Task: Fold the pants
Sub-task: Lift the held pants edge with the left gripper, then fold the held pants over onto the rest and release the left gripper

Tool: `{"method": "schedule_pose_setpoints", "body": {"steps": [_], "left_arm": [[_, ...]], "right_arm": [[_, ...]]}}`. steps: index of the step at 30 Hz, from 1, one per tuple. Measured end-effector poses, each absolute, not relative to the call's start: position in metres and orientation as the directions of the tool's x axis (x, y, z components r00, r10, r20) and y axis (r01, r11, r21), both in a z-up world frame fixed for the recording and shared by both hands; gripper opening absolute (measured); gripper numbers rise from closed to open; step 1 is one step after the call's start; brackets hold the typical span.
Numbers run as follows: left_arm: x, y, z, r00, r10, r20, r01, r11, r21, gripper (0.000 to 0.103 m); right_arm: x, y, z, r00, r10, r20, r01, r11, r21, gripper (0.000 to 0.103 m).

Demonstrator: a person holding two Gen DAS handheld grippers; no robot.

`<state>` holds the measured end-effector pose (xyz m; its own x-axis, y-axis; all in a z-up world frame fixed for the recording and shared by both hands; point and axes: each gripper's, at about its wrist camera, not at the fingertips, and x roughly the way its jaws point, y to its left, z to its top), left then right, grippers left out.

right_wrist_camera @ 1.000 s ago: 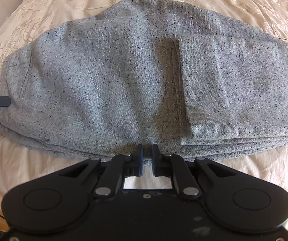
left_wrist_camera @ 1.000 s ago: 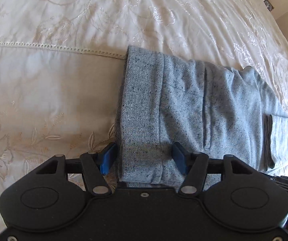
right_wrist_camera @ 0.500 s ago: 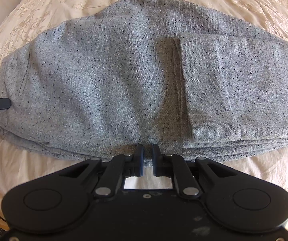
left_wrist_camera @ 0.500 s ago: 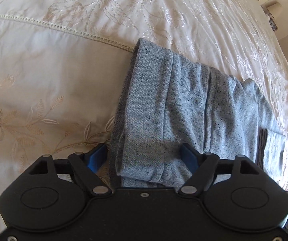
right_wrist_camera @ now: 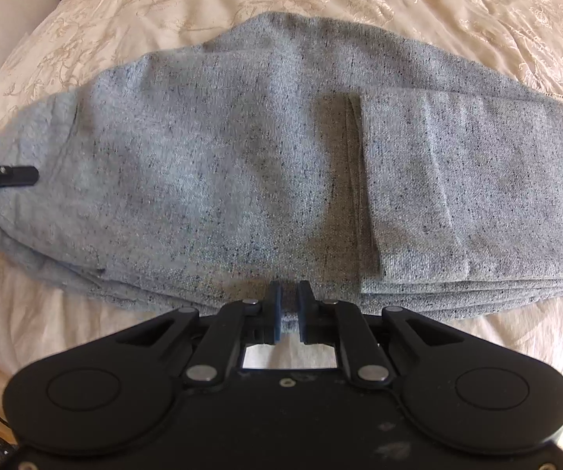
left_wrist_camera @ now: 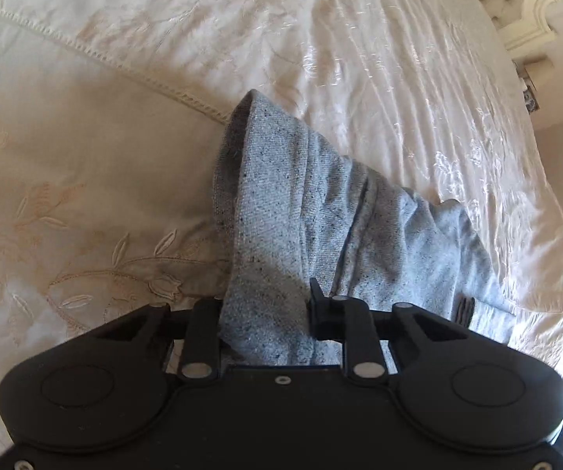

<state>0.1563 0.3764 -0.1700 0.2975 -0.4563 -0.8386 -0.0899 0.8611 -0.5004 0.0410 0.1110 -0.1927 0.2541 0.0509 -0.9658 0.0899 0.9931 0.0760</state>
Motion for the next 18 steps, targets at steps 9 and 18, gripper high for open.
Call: {"method": "schedule_pose_setpoints", "body": {"steps": [9,18], "left_arm": [[0.128,0.318,-0.090,0.426,-0.454,-0.782,0.107,0.884,-0.455,0.026],[0.094,0.228,-0.024,0.519,-0.413,-0.748,0.223,0.911,-0.348,0.026]], "right_arm": [[0.033,0.103,-0.210,0.272,0.111,-0.956,0.069,0.989,0.134,0.009],[0.014,0.064,-0.193,0.315,0.295,-0.902,-0.045,0.954,0.296,0.008]]}}
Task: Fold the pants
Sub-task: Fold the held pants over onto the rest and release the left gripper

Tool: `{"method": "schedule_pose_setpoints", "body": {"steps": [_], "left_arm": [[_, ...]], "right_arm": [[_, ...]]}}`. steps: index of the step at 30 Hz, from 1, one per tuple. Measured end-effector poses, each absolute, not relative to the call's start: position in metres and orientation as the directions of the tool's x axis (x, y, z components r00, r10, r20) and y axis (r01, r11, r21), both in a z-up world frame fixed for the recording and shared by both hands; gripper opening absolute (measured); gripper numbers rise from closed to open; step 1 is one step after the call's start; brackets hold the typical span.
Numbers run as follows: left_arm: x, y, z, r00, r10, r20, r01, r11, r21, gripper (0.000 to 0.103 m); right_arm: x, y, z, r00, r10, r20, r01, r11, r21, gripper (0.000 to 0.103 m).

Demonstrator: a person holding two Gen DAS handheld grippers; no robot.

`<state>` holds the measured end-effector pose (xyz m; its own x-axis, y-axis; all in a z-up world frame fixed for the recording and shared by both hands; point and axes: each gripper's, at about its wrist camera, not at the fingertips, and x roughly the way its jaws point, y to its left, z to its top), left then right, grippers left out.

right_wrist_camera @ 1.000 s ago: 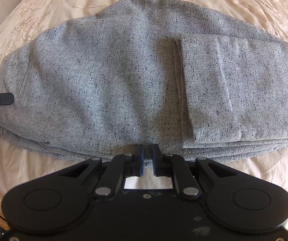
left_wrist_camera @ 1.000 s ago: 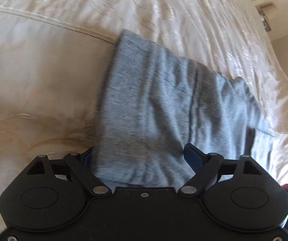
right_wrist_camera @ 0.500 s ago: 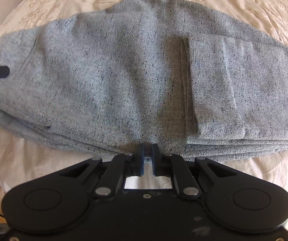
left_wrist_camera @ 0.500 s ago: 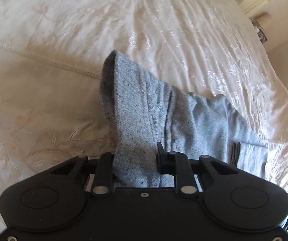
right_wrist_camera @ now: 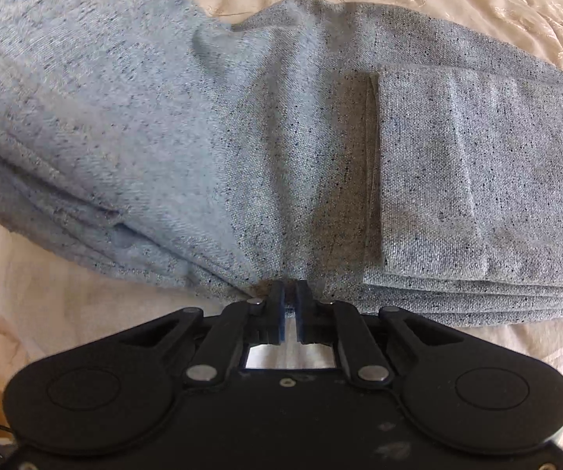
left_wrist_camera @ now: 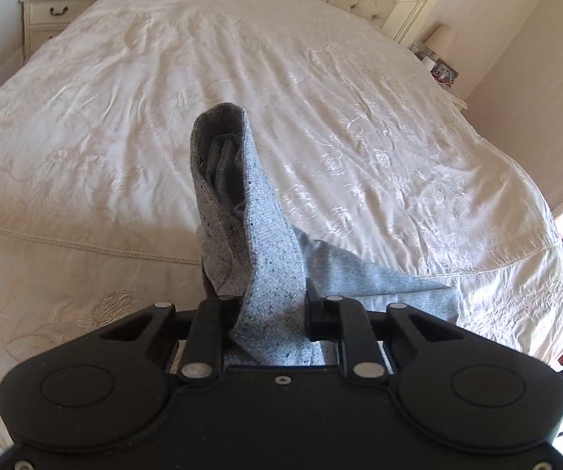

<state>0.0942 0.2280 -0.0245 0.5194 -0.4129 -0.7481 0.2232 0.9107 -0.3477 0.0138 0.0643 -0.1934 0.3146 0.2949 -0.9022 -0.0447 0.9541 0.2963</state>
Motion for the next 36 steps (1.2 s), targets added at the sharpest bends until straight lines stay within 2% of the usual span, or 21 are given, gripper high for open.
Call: {"method": "schedule_pose_setpoints", "body": {"steps": [5,9,15,18,20,25,27,32,36], "left_arm": [[0.079,0.157,0.005,0.543,-0.397,-0.740,0.270,0.917,-0.294,0.026],[0.073,0.083,0.004,0.529,-0.416,-0.739,0.317,0.905,-0.283,0.026],[0.077,-0.043,-0.057,0.383,-0.454,-0.805,0.358,0.876,-0.324,0.030],[0.079,-0.086,-0.099,0.260,-0.461,-0.849,0.330,0.868,-0.370,0.030],[0.075,-0.103,-0.109,0.240,-0.442,-0.864,0.337,0.873,-0.353,0.028],[0.064,-0.107,-0.088,0.287,-0.447,-0.847,0.366,0.868,-0.334,0.028],[0.066,-0.090,-0.079,0.329,-0.438,-0.837,0.356,0.878,-0.319,0.031],[0.071,-0.036,-0.100,0.374,-0.274,-0.886,0.241,0.951,-0.192,0.031],[0.063,0.011,-0.134,0.306,-0.155,-0.939,0.173,0.979,-0.105,0.030]], "right_arm": [[-0.014,-0.004,-0.158,0.368,0.405,-0.837,-0.074,0.910,0.407,0.009],[-0.025,-0.065,-0.154,0.381,0.376,-0.844,-0.060,0.921,0.384,0.009],[-0.033,-0.161,-0.168,0.370,0.272,-0.889,0.103,0.938,0.330,0.011],[-0.038,-0.194,-0.174,0.348,0.231,-0.909,0.142,0.945,0.295,0.011],[-0.044,-0.215,-0.172,0.347,0.217,-0.913,0.158,0.946,0.284,0.011],[-0.054,-0.246,-0.167,0.362,0.211,-0.908,0.184,0.939,0.292,0.011],[-0.054,-0.254,-0.163,0.378,0.204,-0.903,0.192,0.937,0.293,0.012],[-0.034,-0.252,-0.137,0.443,0.173,-0.880,0.181,0.944,0.277,0.012],[-0.020,-0.244,-0.124,0.477,0.199,-0.856,0.112,0.952,0.284,0.014]]}}
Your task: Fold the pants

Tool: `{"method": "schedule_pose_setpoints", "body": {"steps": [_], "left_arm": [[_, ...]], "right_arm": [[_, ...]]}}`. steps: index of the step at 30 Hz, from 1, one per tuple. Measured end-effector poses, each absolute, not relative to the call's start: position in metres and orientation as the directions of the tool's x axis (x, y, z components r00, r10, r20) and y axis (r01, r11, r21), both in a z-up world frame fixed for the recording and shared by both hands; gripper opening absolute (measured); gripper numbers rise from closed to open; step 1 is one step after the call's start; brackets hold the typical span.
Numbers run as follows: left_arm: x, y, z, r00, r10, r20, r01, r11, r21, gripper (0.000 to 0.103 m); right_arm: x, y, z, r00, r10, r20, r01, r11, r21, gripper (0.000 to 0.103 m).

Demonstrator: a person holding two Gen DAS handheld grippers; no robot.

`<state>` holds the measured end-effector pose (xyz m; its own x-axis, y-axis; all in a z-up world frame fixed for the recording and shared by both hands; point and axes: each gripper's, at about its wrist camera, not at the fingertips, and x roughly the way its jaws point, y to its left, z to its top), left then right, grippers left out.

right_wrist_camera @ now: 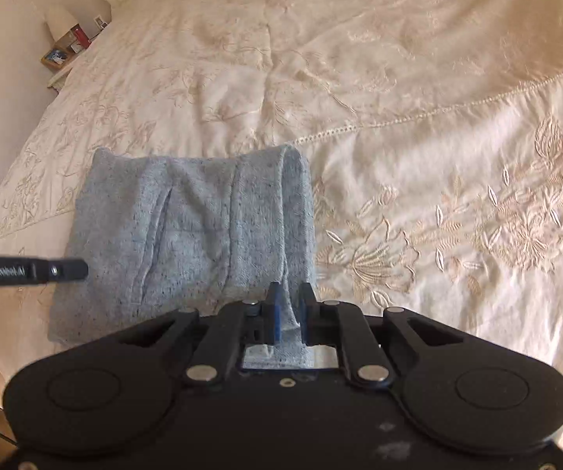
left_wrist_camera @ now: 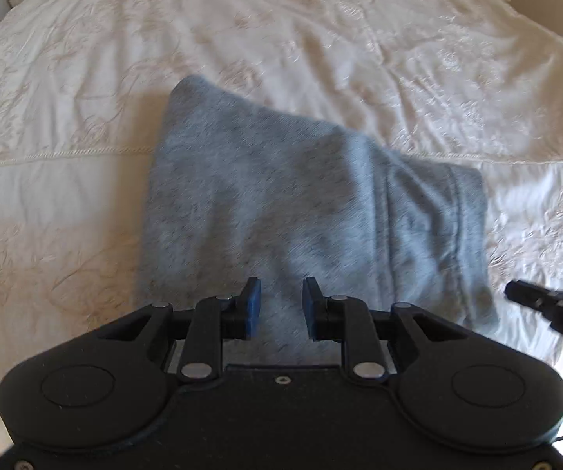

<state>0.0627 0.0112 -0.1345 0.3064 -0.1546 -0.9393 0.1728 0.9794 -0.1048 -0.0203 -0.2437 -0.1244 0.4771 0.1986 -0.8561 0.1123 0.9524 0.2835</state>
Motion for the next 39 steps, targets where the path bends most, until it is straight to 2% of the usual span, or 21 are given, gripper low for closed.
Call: {"method": "schedule_pose_setpoints", "body": {"steps": [5,9,12,17,25,32,36,39], "left_arm": [[0.044,0.038,-0.170,0.229,-0.090,-0.969,0.169,0.984,-0.051,0.036],[0.042,0.048,-0.176,0.205,-0.113,-0.972,0.121,0.989,-0.089,0.037],[0.045,0.045,-0.163,0.207,-0.105,-0.973,0.147,0.986,-0.076,0.036],[0.066,0.035,-0.128,0.291,-0.105,-0.951,0.229,0.973,-0.037,0.036],[0.130,0.022,-0.150,0.257,-0.103,-0.961,0.227,0.973,-0.043,0.036],[0.155,0.022,-0.177,0.200,-0.094,-0.975,0.231,0.972,-0.047,0.037],[0.159,0.025,-0.179,0.190,-0.115,-0.975,0.225,0.972,-0.071,0.038],[0.158,0.029,-0.178,0.191,-0.114,-0.975,0.231,0.971,-0.069,0.042]], "right_arm": [[0.002,-0.205,-0.157,0.394,0.230,-0.890,0.039,0.963,0.267,0.017],[0.001,-0.199,-0.175,0.353,0.190,-0.916,0.084,0.969,0.234,0.017],[0.002,-0.203,-0.163,0.356,0.183,-0.916,0.130,0.961,0.243,0.018],[0.014,-0.202,-0.137,0.434,0.135,-0.891,0.112,0.973,0.203,0.019],[0.062,-0.196,-0.144,0.425,0.052,-0.904,0.146,0.981,0.125,0.019],[0.083,-0.194,-0.162,0.394,0.009,-0.919,0.142,0.987,0.070,0.028],[0.081,-0.201,-0.168,0.402,0.012,-0.915,0.170,0.982,0.088,0.035],[0.078,-0.206,-0.169,0.407,0.023,-0.913,0.192,0.975,0.109,0.040]]}}
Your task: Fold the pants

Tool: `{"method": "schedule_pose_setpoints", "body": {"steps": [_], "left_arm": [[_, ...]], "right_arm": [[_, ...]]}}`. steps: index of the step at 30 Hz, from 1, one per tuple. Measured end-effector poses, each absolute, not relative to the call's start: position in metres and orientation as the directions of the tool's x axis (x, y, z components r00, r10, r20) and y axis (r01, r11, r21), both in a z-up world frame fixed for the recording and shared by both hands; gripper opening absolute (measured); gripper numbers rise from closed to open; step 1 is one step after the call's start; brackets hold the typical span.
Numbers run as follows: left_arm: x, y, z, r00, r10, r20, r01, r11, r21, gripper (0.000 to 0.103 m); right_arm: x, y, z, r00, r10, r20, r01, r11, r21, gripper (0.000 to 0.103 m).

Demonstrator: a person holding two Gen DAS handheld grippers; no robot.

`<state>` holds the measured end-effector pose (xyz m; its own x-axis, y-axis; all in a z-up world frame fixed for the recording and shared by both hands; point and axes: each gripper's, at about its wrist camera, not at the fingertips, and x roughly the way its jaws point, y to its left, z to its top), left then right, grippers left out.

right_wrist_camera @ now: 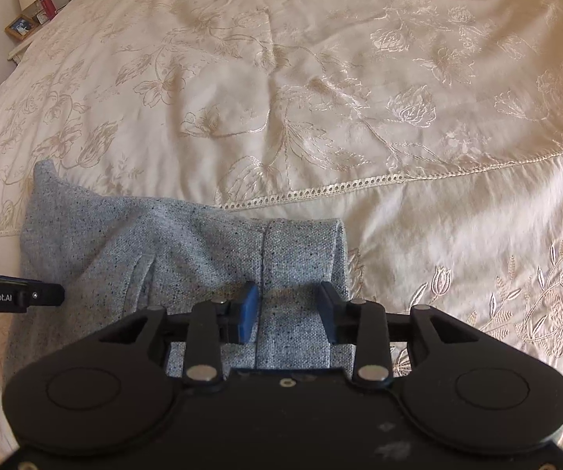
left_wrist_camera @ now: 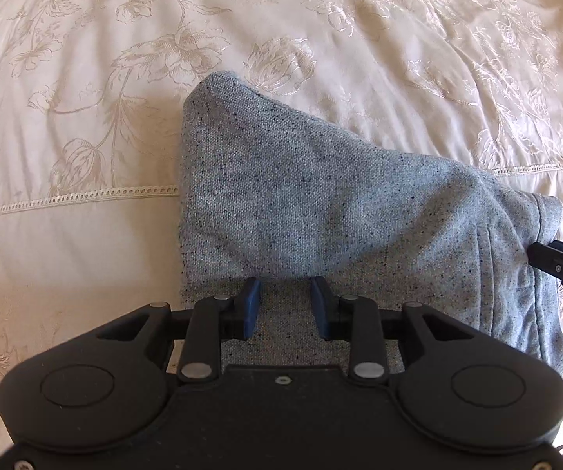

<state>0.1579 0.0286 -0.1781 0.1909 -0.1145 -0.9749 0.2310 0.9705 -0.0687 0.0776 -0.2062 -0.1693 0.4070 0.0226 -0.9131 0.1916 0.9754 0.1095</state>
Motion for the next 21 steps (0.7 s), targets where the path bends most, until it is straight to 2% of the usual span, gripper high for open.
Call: {"method": "schedule_pose_setpoints", "body": {"steps": [9,12,14,16,21], "left_arm": [[0.138,0.055,-0.174,0.197,-0.112,-0.974,0.223,0.973,-0.067,0.045],[0.121,0.067,-0.179,0.206,-0.123,-0.971,0.240,0.968,-0.072,0.052],[0.112,0.074,-0.181,0.218,-0.126,-0.968,0.249,0.966,-0.069,0.061],[0.106,0.080,-0.182,0.233,-0.123,-0.965,0.250,0.966,-0.063,0.066],[0.107,0.096,-0.187,0.231,-0.174,-0.957,0.222,0.967,-0.122,0.074]], "right_arm": [[0.048,-0.222,-0.173,0.397,0.077,-0.915,0.252,0.949,0.189,0.045],[0.035,-0.227,-0.180,0.396,0.102,-0.913,0.255,0.943,0.216,0.048],[0.029,-0.231,-0.185,0.398,0.104,-0.912,0.262,0.939,0.221,0.051],[0.023,-0.237,-0.190,0.402,0.123,-0.907,0.270,0.931,0.246,0.054],[0.024,-0.251,-0.204,0.402,0.189,-0.896,0.287,0.903,0.320,0.061]]}}
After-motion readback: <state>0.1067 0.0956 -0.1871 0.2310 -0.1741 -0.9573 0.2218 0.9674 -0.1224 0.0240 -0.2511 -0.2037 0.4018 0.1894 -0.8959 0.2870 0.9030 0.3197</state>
